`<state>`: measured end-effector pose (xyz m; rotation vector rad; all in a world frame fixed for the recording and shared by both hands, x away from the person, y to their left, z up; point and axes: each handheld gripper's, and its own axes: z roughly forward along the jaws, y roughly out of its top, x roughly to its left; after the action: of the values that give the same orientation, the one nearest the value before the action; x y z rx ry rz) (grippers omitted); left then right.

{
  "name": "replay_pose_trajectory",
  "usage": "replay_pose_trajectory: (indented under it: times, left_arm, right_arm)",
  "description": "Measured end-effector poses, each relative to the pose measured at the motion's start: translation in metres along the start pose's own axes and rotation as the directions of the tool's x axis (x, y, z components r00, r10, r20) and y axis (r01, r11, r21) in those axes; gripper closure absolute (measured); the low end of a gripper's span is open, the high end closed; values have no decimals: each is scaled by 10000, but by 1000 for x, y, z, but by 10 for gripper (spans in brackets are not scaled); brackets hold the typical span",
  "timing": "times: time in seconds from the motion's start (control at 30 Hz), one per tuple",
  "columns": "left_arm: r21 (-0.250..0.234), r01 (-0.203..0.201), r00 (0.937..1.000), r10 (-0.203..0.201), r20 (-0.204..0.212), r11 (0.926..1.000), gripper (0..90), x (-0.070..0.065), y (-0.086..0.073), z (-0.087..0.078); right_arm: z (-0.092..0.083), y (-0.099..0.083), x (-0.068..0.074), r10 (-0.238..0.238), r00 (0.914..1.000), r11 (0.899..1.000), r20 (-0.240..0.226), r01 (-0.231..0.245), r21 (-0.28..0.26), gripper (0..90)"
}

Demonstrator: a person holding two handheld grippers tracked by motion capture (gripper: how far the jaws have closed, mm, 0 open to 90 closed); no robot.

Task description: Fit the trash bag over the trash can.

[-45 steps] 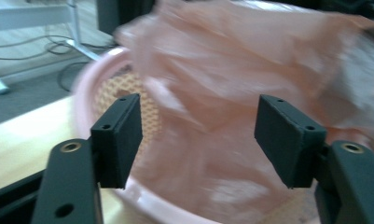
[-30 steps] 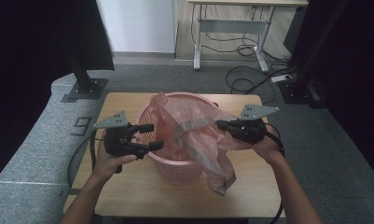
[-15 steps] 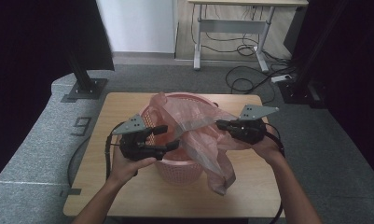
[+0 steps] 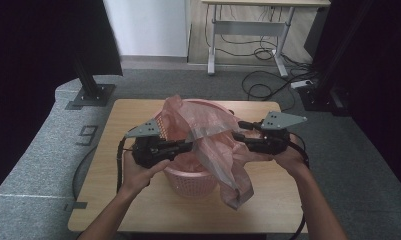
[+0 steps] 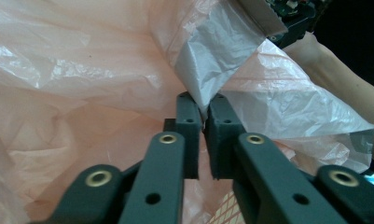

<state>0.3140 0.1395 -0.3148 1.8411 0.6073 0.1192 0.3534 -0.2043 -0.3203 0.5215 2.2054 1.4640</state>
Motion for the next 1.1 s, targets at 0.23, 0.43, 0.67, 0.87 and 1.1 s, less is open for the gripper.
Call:
replay_pose_trajectory:
  times: [0.23, 0.43, 0.67, 0.87, 1.1]
  left_arm:
    - [15, 1, 9999, -1, 109, 10000, 896, 1, 1, 1]
    - [-29, 47, 9992, -46, 401, 10000, 897, 9, 2, -12]
    - [-92, 179, 9990, -175, 414, 9998, 897, 19, 4, -24]
    - [15, -80, 9998, 80, -190, 10000, 898, 23, 9, -26]
    - [-113, 449, 9967, -455, -670, 9989, 898, 57, 32, -46]
  right_arm:
    - [14, 7, 6, -255, 9993, 9993, -255, 262, 268, 642]
    - [16, 13, 5, -294, 9996, 9990, -1, 294, 325, 893]
    - [10, 26, -1, -159, 9998, 9994, 100, 156, 312, 894]
    - [15, 34, -3, -90, 9996, 9991, 283, 78, 423, 894]
    - [25, 49, 2, -169, 9999, 9991, 3, 169, 392, 894]
